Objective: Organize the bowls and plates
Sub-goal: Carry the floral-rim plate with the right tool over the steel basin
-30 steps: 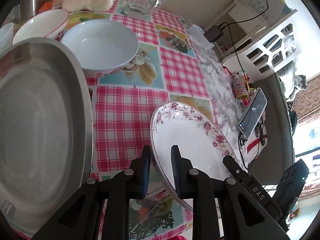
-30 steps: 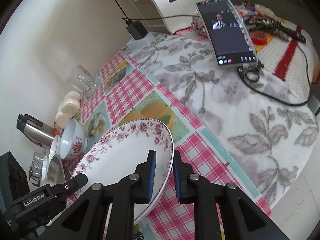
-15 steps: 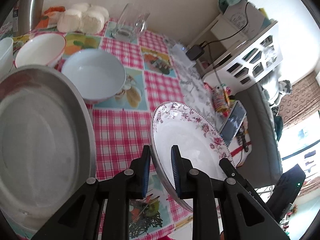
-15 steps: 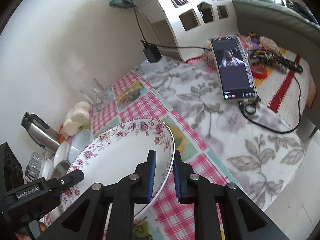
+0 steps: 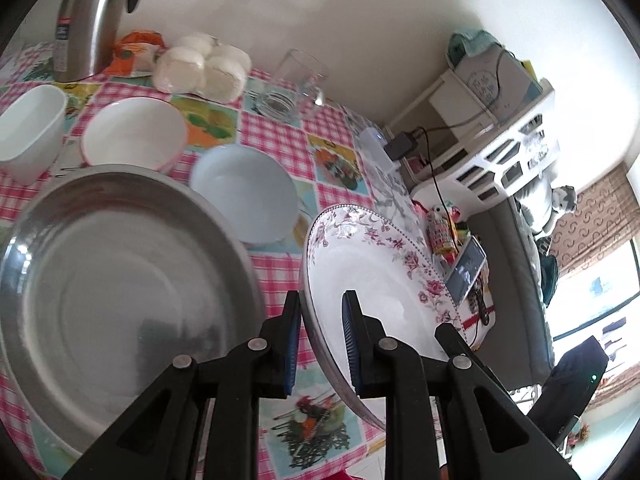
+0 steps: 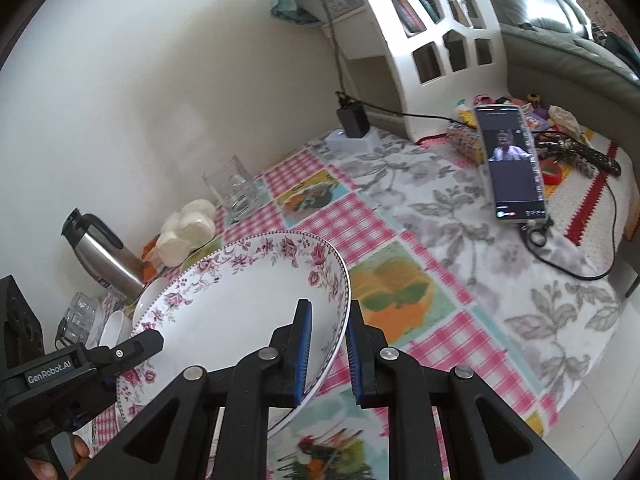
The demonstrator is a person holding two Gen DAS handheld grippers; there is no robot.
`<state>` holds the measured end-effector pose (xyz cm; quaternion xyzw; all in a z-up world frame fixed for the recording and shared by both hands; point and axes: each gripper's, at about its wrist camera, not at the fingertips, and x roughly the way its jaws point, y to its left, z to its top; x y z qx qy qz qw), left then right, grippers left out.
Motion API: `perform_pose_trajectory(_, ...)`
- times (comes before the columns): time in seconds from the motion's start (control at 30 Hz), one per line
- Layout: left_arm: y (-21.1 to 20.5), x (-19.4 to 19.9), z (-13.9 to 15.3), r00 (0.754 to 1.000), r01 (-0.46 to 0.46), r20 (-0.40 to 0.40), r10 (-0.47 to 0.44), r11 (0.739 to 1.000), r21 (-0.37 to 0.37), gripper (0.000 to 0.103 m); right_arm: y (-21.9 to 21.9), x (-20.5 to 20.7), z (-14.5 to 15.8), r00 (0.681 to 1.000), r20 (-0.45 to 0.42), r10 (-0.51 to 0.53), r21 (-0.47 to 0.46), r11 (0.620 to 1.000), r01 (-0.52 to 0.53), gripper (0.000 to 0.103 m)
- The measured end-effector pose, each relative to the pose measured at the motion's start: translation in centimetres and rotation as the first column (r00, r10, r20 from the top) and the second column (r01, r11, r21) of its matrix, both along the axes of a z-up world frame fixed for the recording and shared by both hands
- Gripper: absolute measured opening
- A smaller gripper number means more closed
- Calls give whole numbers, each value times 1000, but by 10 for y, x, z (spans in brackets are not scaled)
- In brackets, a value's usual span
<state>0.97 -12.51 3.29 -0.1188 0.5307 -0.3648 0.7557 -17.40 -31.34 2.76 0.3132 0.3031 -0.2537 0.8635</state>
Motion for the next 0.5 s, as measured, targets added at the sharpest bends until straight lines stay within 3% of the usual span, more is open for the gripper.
perform_pose_trajectory(0.5, 65, 33, 2, 995, -95, -2, 95, 995, 21, 21, 59, 46, 4, 994, -20, 106, -20, 994, -106, 18)
